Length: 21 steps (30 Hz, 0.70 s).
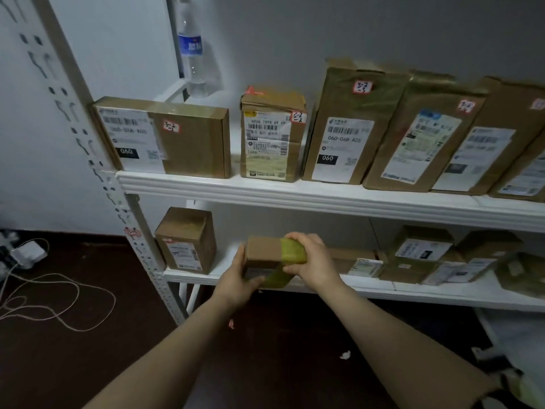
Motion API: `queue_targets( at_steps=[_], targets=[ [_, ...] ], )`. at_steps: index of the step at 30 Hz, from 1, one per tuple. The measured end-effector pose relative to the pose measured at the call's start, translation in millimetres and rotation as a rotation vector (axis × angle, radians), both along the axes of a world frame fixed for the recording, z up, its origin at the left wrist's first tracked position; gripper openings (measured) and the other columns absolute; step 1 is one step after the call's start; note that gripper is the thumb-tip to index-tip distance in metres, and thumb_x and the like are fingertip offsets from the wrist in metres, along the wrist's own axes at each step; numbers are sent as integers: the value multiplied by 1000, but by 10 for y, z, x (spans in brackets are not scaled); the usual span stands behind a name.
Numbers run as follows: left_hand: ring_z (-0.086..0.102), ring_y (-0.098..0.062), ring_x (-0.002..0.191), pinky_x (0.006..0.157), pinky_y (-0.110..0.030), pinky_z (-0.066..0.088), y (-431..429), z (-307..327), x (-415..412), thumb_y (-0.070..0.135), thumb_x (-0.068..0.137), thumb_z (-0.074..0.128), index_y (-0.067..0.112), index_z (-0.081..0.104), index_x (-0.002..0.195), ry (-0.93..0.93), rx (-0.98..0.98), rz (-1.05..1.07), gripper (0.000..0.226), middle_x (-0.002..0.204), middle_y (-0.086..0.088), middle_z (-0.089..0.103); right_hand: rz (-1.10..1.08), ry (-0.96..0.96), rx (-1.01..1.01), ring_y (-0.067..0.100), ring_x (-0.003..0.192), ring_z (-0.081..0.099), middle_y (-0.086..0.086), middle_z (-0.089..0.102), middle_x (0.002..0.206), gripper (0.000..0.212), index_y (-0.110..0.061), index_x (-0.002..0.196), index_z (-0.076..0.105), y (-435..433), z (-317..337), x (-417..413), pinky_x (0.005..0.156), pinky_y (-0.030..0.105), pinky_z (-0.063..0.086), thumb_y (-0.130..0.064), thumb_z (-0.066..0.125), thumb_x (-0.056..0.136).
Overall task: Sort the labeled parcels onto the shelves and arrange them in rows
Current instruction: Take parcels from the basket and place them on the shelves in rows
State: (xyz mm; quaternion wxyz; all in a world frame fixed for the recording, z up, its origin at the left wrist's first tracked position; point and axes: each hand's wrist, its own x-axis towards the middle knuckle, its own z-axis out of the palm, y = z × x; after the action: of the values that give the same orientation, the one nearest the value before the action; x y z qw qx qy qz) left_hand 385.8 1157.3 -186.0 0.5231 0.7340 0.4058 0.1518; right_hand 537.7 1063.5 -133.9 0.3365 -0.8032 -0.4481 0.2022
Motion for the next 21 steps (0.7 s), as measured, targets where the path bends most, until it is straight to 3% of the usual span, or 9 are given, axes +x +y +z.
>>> queue_targets(
  at_steps=[4,9,16,19,21],
  targets=[
    [49,-22,127,105,-34,41,342,-208,177,14,84,71,21,14,153,8,6,51,90,138,-4,51,-14,28,4,17,113,43,-3,33,113,64,-21,132,53,360,-286,116,92,12,28,-5,76,75],
    [52,-23,123,95,-23,39,640,-393,360,8,85,68,15,21,151,32,-29,124,81,132,-7,55,75,8,-32,24,123,43,8,38,130,62,-19,136,48,741,-501,384,102,23,33,-11,73,80],
    [57,-27,114,98,-37,46,788,-747,516,6,80,73,10,34,142,67,-96,214,73,119,-10,60,172,81,-39,24,125,43,10,32,137,64,-24,143,39,942,-800,625,105,21,34,-15,67,87],
    [57,-21,103,92,-34,48,841,-835,582,-5,76,73,4,38,136,35,-156,281,70,110,-8,58,223,190,-7,24,133,39,8,33,144,79,-27,147,31,977,-884,733,111,36,37,-9,71,81],
    [59,-25,103,93,-38,49,867,-892,606,-8,74,74,3,42,132,42,-179,297,66,110,-12,60,170,204,-42,20,136,36,5,34,147,87,-23,149,24,913,-926,885,106,31,39,-5,70,78]
  ],
)
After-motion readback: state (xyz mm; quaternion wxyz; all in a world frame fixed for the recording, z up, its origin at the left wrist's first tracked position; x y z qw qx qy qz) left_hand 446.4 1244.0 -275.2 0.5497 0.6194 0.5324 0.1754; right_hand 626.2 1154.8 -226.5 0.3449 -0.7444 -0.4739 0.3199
